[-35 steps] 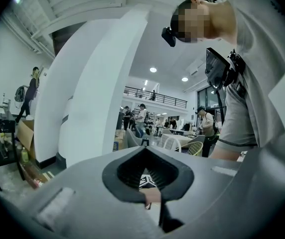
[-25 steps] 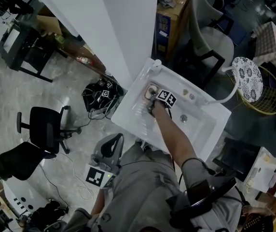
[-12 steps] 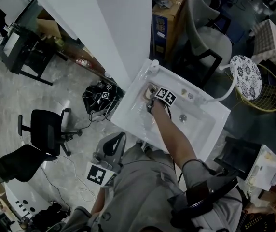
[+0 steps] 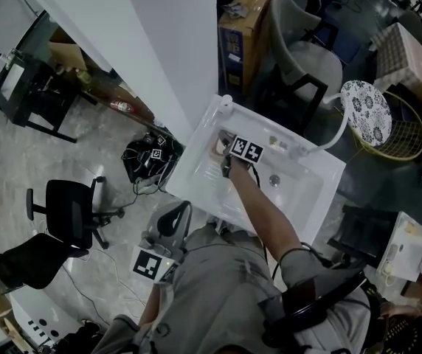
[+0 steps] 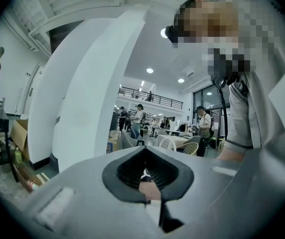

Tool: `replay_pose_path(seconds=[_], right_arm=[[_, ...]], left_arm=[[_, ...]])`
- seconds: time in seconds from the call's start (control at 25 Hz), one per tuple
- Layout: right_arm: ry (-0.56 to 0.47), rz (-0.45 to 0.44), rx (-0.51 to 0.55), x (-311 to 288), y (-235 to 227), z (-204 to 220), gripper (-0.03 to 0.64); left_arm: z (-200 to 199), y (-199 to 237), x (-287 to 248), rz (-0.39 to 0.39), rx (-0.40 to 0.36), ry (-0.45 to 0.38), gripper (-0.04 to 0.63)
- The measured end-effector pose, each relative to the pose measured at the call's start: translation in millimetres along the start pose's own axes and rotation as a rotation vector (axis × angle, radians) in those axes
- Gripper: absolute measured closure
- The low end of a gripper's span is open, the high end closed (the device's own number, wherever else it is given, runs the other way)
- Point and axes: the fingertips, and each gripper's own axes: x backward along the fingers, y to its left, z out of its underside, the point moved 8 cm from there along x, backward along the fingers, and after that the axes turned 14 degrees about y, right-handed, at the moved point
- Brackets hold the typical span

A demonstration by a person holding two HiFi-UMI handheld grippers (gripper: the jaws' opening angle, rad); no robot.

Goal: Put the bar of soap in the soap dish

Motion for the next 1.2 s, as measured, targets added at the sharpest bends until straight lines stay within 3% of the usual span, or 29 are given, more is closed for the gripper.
replay_pose_path(seconds=[0.2,0.4,0.72,0.92,1.2], right_arm=[[-0.133,0.033,0.290,63.2,41.0,-17.6,0.313],[-0.280,0.126,0.618,138.2,77.3,-36.8,0.303],[-0.422,0.296,0.939,262.6,103.7,-33.9,0.282],[-0.511,0.346,1.032,343.5,113.7,-0.8,0.287],[-0.581,0.395,0.939,391.9,100.2,22.7,0.281]], left_arm=[[-12.6,2.1,-9.3,0.047,-0.024,-0.029,0.595],[-32.8,-1.5,-32.3,0.126,-0.071,-0.064,0.595],[-61.2,-20.2,-81.8,0.297,-0.155,-0.104,0.595],[-69.6,-37.8,-109.7,0.398,-0.185,-0.115,0.595],[-70.3,-61.3,-142.7,0.504,-0.236,-0.094,0.595]])
